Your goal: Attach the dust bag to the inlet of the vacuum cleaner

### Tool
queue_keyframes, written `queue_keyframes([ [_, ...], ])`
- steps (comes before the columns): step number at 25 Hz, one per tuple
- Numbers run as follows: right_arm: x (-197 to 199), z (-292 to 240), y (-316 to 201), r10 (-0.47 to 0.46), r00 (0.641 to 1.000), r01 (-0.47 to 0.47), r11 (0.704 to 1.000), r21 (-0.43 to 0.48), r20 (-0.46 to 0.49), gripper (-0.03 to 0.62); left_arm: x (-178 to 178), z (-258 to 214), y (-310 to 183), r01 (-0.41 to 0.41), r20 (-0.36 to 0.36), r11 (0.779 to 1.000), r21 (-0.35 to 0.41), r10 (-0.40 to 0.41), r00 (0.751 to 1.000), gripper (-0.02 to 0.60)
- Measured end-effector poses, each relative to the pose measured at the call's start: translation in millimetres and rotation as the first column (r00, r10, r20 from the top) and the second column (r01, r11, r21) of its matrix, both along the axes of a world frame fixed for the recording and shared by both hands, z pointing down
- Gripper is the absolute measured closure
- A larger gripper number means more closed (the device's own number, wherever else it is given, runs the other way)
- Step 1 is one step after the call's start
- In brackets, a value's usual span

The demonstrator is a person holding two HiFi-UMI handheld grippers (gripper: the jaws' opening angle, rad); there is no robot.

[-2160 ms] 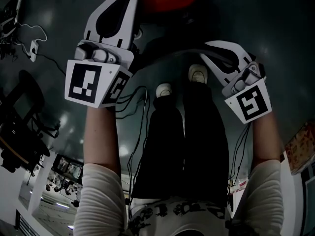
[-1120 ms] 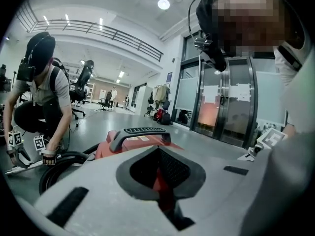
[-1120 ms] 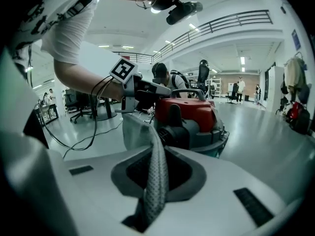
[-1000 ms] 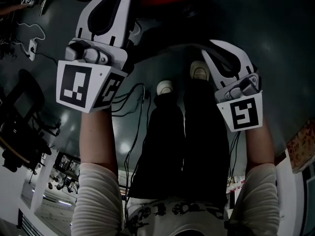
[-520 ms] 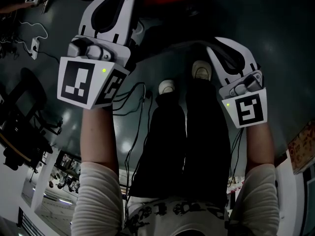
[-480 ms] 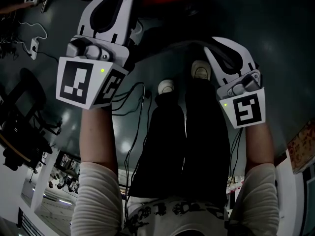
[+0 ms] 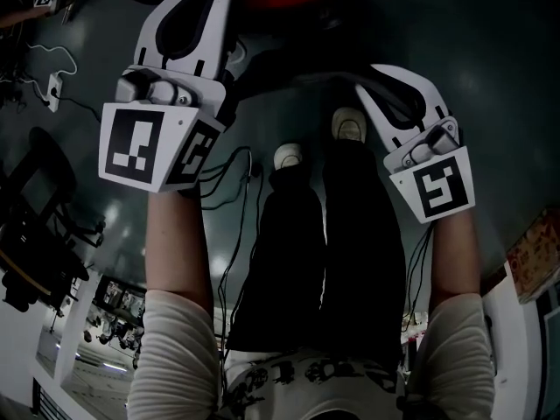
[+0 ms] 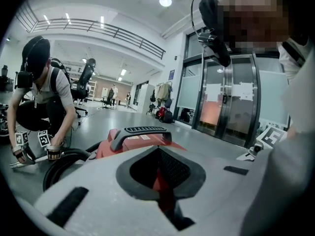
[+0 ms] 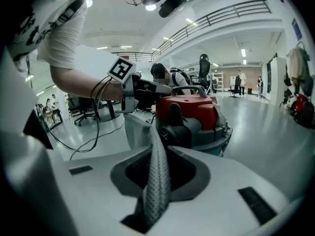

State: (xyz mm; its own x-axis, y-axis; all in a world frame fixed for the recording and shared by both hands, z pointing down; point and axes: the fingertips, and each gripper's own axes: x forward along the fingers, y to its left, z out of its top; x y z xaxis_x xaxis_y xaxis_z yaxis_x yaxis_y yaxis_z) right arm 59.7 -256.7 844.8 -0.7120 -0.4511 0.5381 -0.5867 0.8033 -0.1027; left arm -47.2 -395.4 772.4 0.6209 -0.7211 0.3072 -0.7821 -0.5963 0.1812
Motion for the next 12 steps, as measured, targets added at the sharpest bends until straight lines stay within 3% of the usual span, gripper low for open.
queue_keyframes([
  [2, -0.2, 1.1, 2.4, -0.015, 0.999, 0.016, 1.000, 0.020, -0.040, 0.543, -1.8, 2.6, -0.4, 0.025, -0.001, 1.000, 0.015, -0.025, 1.000, 0.578],
  [4, -0.7, -7.5, 0.8, 0.005, 0.998, -0.001, 0.998, 0.067, -0.057, 0.478, -3.1, 5.0, -1.3, 0.039, -0.014, 0.999, 0.015, -0.039, 0.999, 0.578],
  [5, -1.9, -15.7, -1.6, 0.028, 0.999, -0.024, 0.996, 0.084, -0.042, 0.451, -4.0, 4.2, -2.3, 0.041, -0.023, 0.999, 0.011, -0.041, 0.999, 0.578],
  [9, 1.7, -66.6, -15.0, 0.144, 0.989, -0.148, 0.985, 0.091, 0.045, 0.445, -9.1, -25.7, -4.0, 0.051, -0.004, 0.998, 0.049, -0.051, 0.999, 0.578],
  [12, 14.3, -120.6, -27.0, 0.258, 0.954, -0.271, 0.960, 0.074, 0.152, 0.447, -10.7, -66.5, 0.3, 0.067, -0.022, 0.995, 0.072, -0.066, 0.998, 0.578],
])
